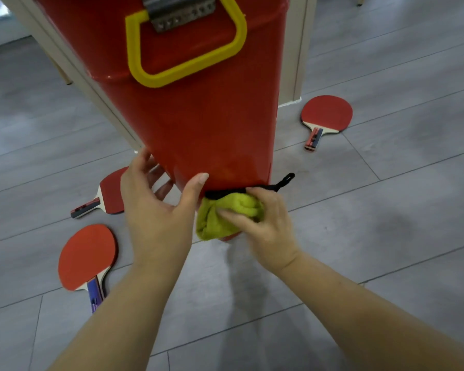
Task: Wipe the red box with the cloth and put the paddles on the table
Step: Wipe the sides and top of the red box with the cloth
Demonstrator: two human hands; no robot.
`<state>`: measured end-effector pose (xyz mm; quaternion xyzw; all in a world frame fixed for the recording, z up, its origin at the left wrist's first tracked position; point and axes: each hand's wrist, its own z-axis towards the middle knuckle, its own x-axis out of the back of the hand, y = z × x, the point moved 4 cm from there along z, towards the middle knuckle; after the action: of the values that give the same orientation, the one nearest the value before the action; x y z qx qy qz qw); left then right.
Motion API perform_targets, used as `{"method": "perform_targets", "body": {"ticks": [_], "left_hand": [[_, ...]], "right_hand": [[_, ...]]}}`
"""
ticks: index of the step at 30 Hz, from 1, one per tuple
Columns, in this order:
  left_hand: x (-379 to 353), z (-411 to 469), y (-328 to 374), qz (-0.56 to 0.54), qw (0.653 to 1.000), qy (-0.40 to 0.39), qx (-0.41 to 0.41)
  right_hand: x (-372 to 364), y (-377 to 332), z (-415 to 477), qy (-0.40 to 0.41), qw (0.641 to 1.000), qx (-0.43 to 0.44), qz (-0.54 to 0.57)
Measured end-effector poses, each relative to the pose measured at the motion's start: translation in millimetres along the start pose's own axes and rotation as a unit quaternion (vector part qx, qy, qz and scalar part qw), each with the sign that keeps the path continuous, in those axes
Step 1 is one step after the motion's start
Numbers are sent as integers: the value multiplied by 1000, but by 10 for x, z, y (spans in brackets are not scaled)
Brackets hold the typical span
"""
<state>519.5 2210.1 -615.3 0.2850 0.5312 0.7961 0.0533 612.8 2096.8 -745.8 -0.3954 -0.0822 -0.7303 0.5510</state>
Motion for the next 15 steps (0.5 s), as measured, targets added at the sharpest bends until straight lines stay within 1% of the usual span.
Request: {"method": "perform_targets", "body": {"ticks": [1,2,3,4,5,6,8,9,11,13,15], "left_hand": [[-9,-19,-40,2,1000,-3,10],[-19,-36,-75,5,1000,-7,20],[-27,-52,-98,9,1000,-10,27],[-35,-65,-111,11,999,-11,31],[-41,-72,-119,11,999,-11,32],[-44,-74,-125,12,999,-11,33],[-48,-74,-131,13,999,-13,35],[-53,-73,-142,12,999,-15,38],[-68,-80,-166,10,999,-21,47],[-81,-95,-192,12,998,-25,56],[-84,-102,-214,15,998,-22,62]], "right_hand": [[13,56,-12,-5,1000,-31,2],[63,101,-10,-6,997,-66,32],[90,138,-39,15,994,-88,63],[128,180,-49,47,991,-108,70],[127,208,-35,57,985,-120,107],[125,227,-12,61,973,-163,152],[115,266,5,74,952,-232,185],[71,311,-18,71,939,-264,208],[19,352,-61,40,918,-320,231],[-47,384,-107,24,901,-359,243],[-45,333,-132,18,894,-374,248]]}}
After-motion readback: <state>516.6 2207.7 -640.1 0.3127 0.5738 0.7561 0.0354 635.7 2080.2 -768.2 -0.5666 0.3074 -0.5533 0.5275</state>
